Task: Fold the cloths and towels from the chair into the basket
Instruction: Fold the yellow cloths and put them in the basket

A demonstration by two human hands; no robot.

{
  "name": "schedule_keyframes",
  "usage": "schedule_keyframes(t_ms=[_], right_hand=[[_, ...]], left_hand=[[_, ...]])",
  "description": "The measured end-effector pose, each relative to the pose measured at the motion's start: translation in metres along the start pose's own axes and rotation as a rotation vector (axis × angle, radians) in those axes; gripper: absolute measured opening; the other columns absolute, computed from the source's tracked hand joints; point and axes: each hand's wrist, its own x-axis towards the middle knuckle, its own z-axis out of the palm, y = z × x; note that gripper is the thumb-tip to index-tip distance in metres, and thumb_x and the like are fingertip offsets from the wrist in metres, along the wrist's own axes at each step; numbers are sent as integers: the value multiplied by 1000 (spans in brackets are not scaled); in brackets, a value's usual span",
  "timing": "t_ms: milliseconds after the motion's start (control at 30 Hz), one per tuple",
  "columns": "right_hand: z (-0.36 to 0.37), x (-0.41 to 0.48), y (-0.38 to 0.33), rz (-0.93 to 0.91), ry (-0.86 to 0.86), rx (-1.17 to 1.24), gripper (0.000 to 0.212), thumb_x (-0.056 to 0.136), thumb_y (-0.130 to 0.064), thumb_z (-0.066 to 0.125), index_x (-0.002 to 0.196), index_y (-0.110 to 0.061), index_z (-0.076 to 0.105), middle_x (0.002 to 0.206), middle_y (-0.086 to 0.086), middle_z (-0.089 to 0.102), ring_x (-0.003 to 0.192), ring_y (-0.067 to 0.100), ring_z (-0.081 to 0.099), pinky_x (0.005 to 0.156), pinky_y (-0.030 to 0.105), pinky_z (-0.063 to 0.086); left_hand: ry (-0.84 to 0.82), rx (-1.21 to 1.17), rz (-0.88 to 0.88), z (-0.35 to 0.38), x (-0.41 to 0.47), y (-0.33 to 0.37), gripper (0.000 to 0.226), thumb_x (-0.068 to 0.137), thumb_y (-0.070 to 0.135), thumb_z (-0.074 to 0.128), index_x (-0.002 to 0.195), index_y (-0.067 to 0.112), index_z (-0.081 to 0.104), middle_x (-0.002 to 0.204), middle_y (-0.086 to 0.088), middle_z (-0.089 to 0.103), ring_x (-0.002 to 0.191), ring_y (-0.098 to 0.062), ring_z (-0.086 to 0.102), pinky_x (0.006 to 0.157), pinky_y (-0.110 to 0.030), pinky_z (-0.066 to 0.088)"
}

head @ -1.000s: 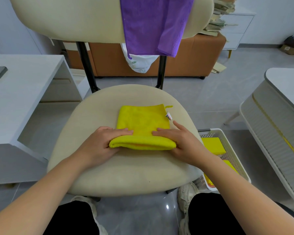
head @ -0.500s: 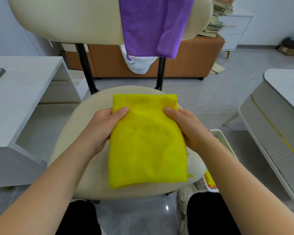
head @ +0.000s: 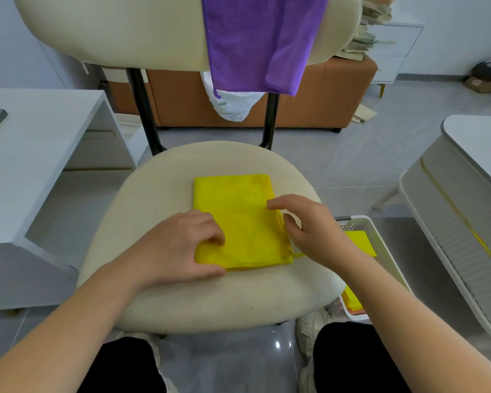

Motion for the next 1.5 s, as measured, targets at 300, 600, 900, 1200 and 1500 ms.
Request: schedule_keyframes(t_ms=[300,600,900,1200,1500], right_hand=[[18,-12,-13,-223,-272,-180,75,76,-40,66,143,-31,33,144,-9,44,139,7,30,117,34,16],[9,-7,-9,-22,-22,-28,38,77,-26,50,111,-25,66,98,-2,72,74,18,60,67,32,47],[-19,-14,-3,47,-318,97,55,75,-15,58,127,-33,53,122,-12,60,105,11,58,89,30,46],[-3,-26,26,-289,-257,-240,76,76,-21,77,139,-35,38,150,-18,32,144,8,16,115,40,17],[9,-16,11,195,29,321,38,87,-38,47,83,-2,58,71,8,55,68,12,45,62,37,37]], left_hand=[[153,197,-42,11,5,12,25,76,31,45,81,15,64,75,1,64,68,-22,62,65,-26,31],[42,-37,-115,15,-8,-1,79,67,65,54,137,38,28,136,5,49,119,-7,39,100,-17,24],[145,-306,-155,29,-9,-14,52,82,32,40,132,26,53,134,4,54,121,-3,48,101,-9,33],[14,-223,31,30,-17,-24,48,91,27,40,138,36,38,146,8,40,138,-4,30,115,-24,20],[333,-591,-498,16,2,-1,33,82,52,48,84,21,60,68,-4,58,62,-9,49,60,-25,35]])
